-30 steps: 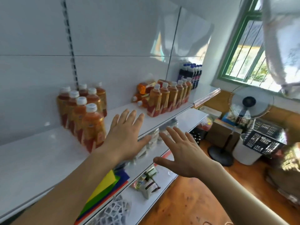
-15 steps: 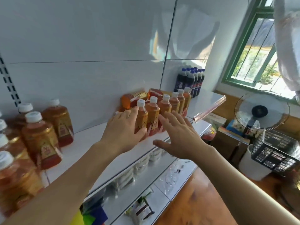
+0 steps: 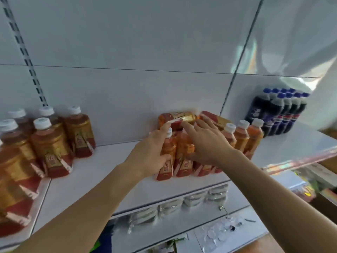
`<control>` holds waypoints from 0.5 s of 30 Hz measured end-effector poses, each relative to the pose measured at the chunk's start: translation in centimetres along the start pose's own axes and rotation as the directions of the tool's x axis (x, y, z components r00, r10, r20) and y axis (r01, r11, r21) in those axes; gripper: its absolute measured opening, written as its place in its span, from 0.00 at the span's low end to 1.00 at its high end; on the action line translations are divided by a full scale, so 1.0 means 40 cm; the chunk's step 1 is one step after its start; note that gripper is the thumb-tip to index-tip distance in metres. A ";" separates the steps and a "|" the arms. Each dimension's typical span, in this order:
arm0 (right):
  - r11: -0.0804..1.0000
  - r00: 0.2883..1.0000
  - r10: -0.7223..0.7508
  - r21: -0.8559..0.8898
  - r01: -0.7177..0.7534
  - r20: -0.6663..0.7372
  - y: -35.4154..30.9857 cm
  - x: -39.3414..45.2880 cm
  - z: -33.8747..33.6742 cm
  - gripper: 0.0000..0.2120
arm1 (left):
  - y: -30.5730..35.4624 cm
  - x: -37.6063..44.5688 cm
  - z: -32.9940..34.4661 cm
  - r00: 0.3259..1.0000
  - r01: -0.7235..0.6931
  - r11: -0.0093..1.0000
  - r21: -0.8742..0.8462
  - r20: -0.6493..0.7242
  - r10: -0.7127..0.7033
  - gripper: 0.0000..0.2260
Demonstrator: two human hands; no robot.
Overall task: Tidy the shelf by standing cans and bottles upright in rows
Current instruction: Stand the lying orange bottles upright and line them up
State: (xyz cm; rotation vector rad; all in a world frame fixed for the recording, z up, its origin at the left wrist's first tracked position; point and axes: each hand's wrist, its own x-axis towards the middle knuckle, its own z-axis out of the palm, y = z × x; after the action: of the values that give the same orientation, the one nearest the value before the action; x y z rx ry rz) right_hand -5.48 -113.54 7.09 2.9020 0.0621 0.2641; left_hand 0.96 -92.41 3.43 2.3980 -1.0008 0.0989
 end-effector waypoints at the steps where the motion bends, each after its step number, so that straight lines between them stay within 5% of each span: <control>1: 0.999 0.999 -0.022 0.023 0.022 -0.034 0.005 0.007 0.003 0.49 | -0.001 -0.007 -0.008 1.000 0.007 1.000 -0.004 -0.009 -0.007 0.43; 15: 0.902 0.936 -0.290 0.270 0.337 -0.196 -0.309 0.162 -0.020 0.45 | -0.185 -0.245 -0.230 0.952 0.306 0.925 0.225 -0.076 -0.297 0.44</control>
State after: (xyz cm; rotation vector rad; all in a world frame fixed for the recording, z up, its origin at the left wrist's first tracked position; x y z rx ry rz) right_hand 0.49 -100.94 6.17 3.0968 0.6468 0.4511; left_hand 0.14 -77.24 5.39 2.7245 -0.6178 0.1607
